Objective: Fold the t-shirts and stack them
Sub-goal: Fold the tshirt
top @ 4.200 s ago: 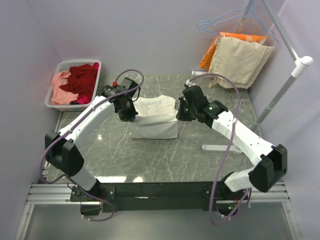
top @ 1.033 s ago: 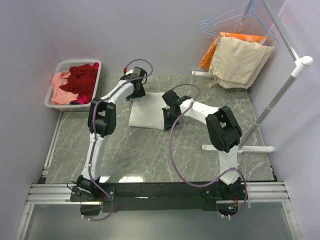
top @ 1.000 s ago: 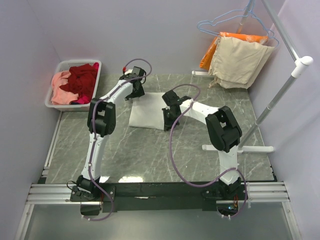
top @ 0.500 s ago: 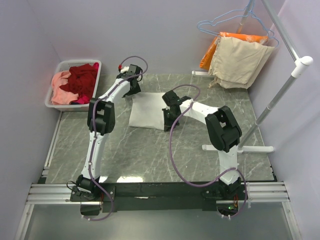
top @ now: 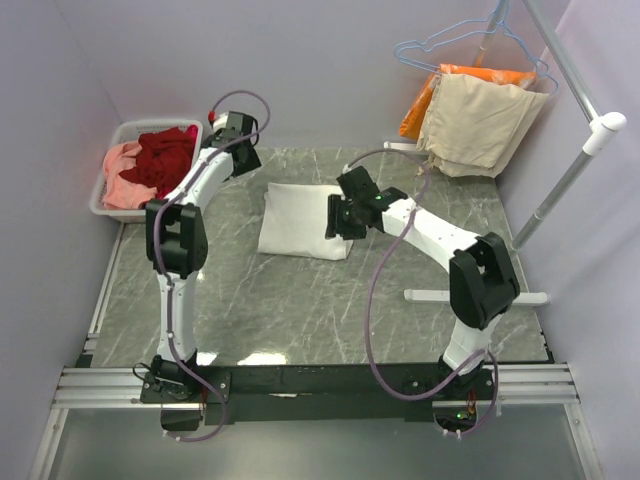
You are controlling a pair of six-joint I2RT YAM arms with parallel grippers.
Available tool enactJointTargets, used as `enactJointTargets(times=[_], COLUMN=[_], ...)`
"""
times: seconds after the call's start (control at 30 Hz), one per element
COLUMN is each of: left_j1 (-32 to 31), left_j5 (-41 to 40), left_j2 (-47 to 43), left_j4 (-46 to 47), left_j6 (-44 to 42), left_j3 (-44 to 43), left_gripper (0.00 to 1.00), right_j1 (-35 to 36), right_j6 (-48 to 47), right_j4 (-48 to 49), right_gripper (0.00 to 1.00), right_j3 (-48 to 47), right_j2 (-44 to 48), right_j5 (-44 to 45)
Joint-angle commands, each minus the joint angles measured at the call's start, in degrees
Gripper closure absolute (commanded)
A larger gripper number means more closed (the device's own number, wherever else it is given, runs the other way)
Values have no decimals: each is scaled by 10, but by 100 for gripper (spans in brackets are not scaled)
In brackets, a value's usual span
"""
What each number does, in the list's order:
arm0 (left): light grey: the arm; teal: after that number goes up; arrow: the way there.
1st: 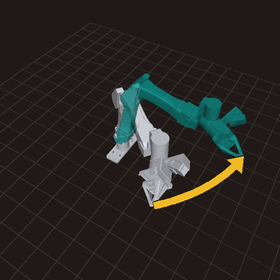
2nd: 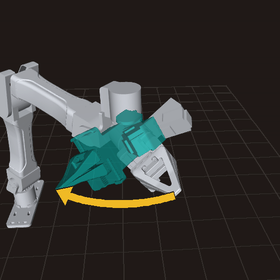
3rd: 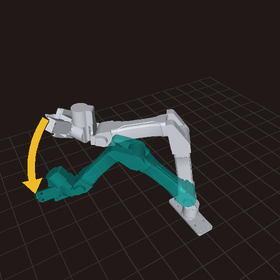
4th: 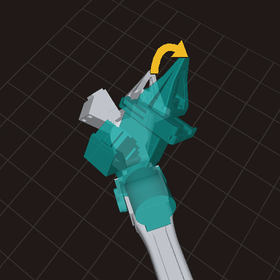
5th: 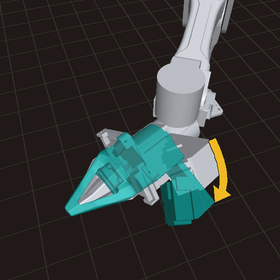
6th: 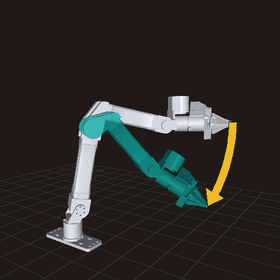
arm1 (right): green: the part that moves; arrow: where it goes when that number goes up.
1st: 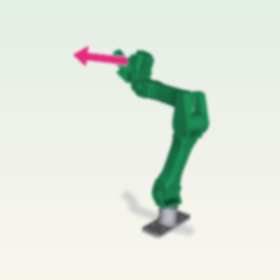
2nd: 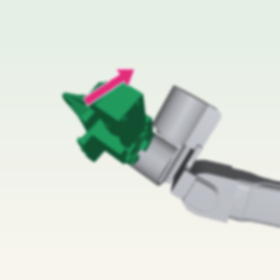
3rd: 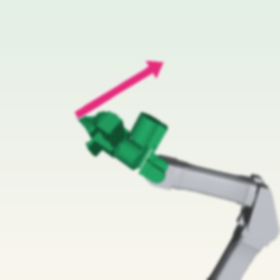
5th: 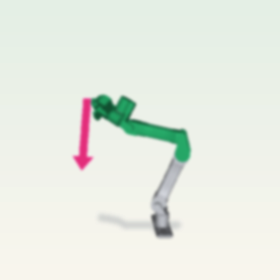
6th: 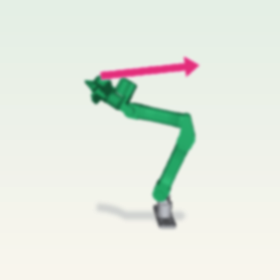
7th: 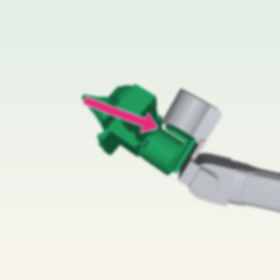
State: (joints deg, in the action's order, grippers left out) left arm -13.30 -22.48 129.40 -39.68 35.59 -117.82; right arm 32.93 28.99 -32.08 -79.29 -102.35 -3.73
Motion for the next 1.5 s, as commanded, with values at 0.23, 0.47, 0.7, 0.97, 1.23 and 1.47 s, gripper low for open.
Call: enactJointTargets(times=[0.23,0.47,0.7,0.97,1.23,1.47], left_j1=[-9,-9,-9,-9,-8,-4], left_j5=[109,152,140,138,141,143], left_j2=[-184,-268,-316,-336,-359,-385], left_j4=[7,7,-7,-23,-33,-44], left_j6=[-20,-15,-30,-39,-33,-30], left_j3=[144,233,260,250,240,232], left_gripper=[29,29,29,29,29,28], right_j1=[-65,-96,-127,-138,-137,-138], right_j6=[21,19,41,36,36,49], right_j4=[54,45,99,113,114,127], right_gripper=[26,21,20,20,20,24], right_j3=[-40,-93,-49,-46,-73,-84], right_j2=[-10,-81,-103,-138,-186,-218], right_j5=[29,-6,-93,-119,-141,-180])
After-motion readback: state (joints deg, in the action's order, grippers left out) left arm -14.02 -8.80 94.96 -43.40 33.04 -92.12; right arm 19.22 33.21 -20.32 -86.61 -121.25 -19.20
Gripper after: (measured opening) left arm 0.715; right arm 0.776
